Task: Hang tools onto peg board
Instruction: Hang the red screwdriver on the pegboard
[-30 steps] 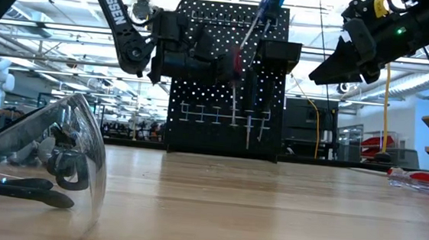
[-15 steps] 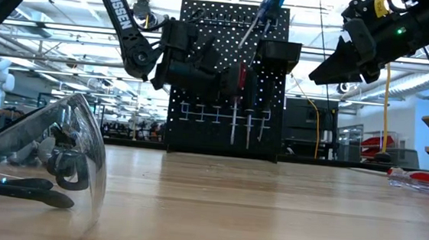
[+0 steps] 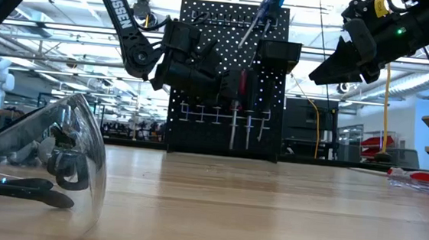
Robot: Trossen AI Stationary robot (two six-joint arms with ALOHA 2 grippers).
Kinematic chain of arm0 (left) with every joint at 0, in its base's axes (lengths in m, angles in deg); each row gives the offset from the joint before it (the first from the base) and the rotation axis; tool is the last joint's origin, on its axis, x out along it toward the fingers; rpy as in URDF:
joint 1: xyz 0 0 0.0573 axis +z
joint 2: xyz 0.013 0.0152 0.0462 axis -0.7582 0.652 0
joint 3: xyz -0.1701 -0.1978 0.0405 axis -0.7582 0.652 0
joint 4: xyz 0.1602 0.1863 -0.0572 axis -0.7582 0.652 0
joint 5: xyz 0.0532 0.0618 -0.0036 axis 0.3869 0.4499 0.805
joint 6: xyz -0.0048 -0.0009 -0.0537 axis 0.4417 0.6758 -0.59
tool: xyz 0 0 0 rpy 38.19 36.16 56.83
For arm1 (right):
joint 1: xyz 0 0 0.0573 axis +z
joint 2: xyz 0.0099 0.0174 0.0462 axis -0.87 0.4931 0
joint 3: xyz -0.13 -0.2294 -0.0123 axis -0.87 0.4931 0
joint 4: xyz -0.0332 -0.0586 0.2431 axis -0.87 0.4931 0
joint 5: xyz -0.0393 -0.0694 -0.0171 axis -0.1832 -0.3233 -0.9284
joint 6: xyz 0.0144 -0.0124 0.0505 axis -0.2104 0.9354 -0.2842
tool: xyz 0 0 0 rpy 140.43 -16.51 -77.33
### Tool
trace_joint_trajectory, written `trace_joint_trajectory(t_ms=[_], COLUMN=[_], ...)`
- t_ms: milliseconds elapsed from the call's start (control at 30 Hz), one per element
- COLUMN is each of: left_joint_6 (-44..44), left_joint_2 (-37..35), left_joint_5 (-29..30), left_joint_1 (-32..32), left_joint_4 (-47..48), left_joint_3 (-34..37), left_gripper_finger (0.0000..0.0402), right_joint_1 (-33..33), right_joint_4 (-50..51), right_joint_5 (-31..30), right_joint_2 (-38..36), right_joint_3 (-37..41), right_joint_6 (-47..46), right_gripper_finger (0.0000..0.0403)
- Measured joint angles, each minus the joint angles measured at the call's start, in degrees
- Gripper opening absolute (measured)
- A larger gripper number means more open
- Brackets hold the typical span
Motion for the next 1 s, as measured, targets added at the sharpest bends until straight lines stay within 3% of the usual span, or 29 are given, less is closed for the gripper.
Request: trace_joint_trajectory(t_ms=[167, 533, 767, 1000], left_joint_6=[0.0, -0.3, -0.1, -0.2], left_joint_2=[-1.3, -9.9, -13.5, -14.0], left_joint_5=[0.0, -0.4, -5.9, -7.1], left_joint_1=[-0.3, -0.4, -0.5, -2.0], left_joint_4=[3.0, 21.3, 31.7, 33.5], left_joint_3=[0.0, 0.0, 0.0, 0.0], left_gripper_finger=[0.0203, 0.0262, 0.0272, 0.0272], right_joint_1=[0.0, 0.0, 0.0, 0.0], right_joint_4=[0.1, 0.1, 0.0, 0.0], right_joint_5=[0.1, 0.0, 0.1, 0.1], right_joint_2=[0.0, 0.0, 0.0, 0.0], right_joint_3=[0.0, 0.0, 0.0, 0.0], right_joint_6=[0.0, 0.0, 0.0, 0.0], right_gripper_finger=[0.0194, 0.0194, 0.0194, 0.0194])
